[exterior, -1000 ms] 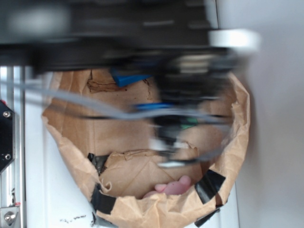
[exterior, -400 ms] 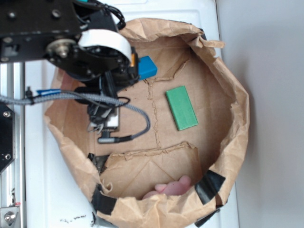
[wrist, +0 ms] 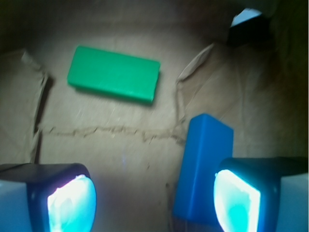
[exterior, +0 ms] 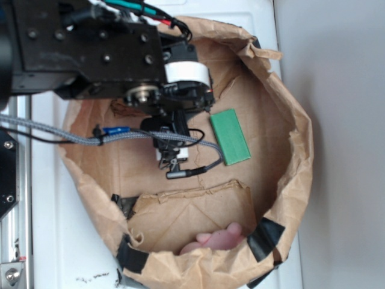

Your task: Grab the blue block.

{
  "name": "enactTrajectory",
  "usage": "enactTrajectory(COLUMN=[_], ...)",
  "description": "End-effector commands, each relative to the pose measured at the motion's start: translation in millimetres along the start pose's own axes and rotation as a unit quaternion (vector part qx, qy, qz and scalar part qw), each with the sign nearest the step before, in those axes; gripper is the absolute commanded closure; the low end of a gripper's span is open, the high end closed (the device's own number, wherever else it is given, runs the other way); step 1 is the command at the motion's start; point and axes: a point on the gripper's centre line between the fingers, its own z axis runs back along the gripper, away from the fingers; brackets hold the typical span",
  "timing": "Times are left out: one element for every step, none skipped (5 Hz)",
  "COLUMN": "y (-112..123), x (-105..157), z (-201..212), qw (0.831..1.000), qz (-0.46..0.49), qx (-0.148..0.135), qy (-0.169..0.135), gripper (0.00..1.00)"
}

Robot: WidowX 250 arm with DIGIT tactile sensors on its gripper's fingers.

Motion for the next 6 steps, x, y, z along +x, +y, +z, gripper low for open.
enactTrajectory(y=[8, 17, 27, 33, 33, 33], x=[41, 89, 108, 101, 90, 90], z=[3, -18, -33, -34, -12, -12], qw=[1.000, 0.999, 0.997, 0.997, 0.996, 0.996], qz=[0.016, -0.011, -0.029, -0.048, -0.078, -0.078], qx=[0.013, 0.011, 0.002, -0.005, -0.039, -0.039], qy=[-0.004, 0.037, 0.066, 0.067, 0.037, 0.037], gripper=[0.00, 0.00, 0.00, 0.00, 0.00, 0.00])
